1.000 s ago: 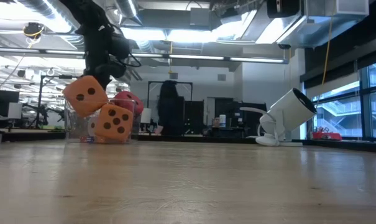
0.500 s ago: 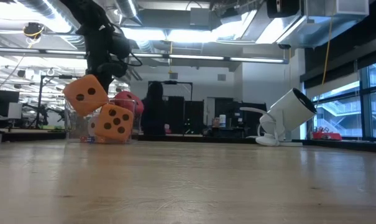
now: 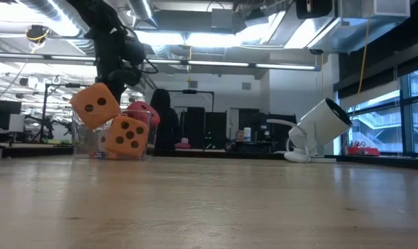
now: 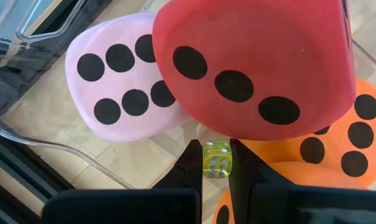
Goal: Pick & Place Dice
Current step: Put the small green dice into the transparent bin, then return to Home Position
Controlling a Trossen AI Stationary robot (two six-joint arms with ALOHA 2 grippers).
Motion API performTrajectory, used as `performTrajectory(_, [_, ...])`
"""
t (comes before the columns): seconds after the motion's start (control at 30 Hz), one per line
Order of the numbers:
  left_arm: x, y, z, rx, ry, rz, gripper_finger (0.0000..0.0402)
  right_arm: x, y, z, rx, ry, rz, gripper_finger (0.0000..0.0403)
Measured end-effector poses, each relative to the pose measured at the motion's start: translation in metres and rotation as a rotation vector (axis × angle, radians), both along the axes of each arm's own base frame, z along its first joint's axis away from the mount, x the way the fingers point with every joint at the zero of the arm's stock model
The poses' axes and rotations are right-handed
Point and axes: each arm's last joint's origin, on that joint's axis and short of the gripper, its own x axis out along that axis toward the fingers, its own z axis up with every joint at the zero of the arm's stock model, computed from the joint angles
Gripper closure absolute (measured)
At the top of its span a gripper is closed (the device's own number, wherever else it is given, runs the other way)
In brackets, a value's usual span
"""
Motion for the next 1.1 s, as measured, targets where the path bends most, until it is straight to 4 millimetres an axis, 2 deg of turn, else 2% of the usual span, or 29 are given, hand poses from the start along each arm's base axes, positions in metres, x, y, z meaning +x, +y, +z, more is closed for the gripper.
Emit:
performTrajectory(0.2, [0.0, 0.0, 0.0, 0.001, -0.002, -0.016, 0.0376, 0.0, 0.0, 0.0, 0.0, 0.0, 0.0, 0.0252])
performTrajectory(0.53, [0.0, 0.001, 0.0, 0.025, 0.026, -0.041, 0.0262, 0.0, 0.0, 0.0, -0.002, 0.0, 0.005, 0.0252])
performTrajectory(0.73, [0.0, 0.0, 0.0, 0.014, 0.006, -0.051, 0.0211, 0.0, 0.0, 0.0, -0.003, 0.0, 0.005, 0.0252])
performTrajectory(0.93, [0.0, 0.001, 0.003, 0.019, 0.006, -0.05, 0.0195, 0.0, 0.0, 0.0, -0.003, 0.001, 0.005, 0.0252])
performTrajectory(1.1, [0.002, 0.003, 0.025, 0.063, -0.028, -0.052, 0.0198, 0.0, 0.0, 0.0, -0.005, 0.001, 0.005, 0.0252])
